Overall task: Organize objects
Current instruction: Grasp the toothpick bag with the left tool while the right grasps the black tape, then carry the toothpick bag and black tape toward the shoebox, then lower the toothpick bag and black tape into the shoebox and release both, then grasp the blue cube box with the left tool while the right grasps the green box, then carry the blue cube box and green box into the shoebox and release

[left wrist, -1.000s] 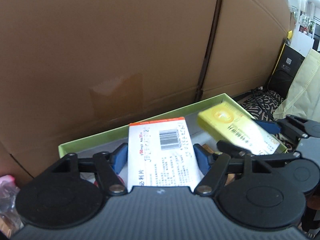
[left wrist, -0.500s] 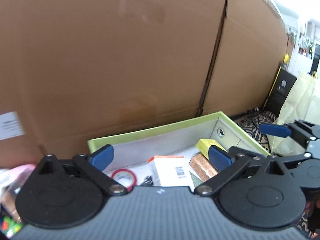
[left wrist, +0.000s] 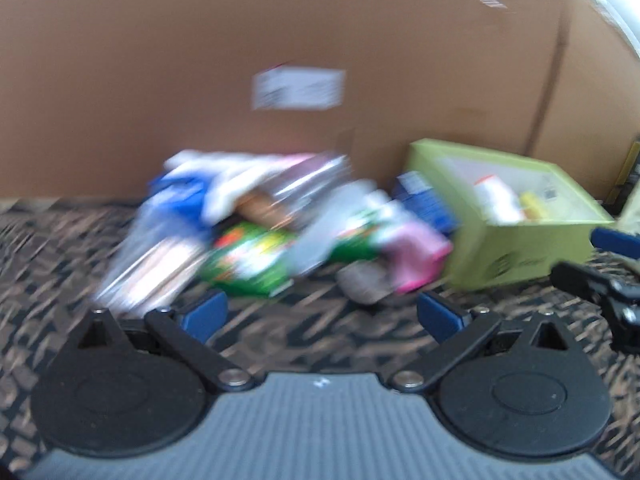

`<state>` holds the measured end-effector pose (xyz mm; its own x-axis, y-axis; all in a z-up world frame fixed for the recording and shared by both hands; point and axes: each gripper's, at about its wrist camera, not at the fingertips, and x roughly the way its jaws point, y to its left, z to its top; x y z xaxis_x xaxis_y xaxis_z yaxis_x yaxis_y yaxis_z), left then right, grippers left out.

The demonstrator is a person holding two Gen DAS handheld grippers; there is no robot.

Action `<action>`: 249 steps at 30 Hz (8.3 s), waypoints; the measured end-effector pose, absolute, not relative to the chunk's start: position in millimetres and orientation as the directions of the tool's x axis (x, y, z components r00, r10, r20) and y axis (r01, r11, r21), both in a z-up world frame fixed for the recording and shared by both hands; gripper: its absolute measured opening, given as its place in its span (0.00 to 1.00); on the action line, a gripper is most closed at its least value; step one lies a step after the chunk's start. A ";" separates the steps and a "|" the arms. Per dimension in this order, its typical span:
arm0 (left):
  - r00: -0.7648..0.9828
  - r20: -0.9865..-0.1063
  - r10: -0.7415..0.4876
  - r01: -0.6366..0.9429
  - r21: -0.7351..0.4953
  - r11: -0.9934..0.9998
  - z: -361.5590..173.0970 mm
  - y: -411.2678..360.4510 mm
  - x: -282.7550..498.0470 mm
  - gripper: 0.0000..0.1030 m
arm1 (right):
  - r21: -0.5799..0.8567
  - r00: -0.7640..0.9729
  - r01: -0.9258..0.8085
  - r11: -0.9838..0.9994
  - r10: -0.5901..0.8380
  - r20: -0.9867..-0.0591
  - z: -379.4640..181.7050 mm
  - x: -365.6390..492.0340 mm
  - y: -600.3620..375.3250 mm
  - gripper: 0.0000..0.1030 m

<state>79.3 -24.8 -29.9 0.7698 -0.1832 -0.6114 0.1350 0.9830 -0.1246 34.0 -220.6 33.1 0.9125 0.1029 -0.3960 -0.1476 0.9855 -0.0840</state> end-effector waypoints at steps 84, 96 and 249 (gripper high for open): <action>0.657 -0.728 -0.195 0.337 0.053 0.940 -49.8 16.2 80.9 0.26 | 0.062 0.778 -0.279 0.958 0.264 -0.571 -32.1 29.1 -111.9 0.33; 0.640 -0.597 -0.483 0.529 -0.114 0.841 23.7 -51.5 82.3 0.23 | 0.052 0.884 -0.147 0.988 0.155 -0.442 22.5 9.0 -180.7 0.32; 0.737 -0.542 -0.403 0.431 -0.082 0.898 28.1 -49.8 76.7 0.53 | 0.069 0.867 -0.232 0.970 0.238 -0.437 10.9 3.0 -170.1 0.63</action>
<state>76.7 -49.8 28.1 0.7373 -0.4033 -0.5420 0.4313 0.8985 -0.0819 3.0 -170.1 10.9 0.8673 0.2382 -0.4371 -0.2318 0.9703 0.0690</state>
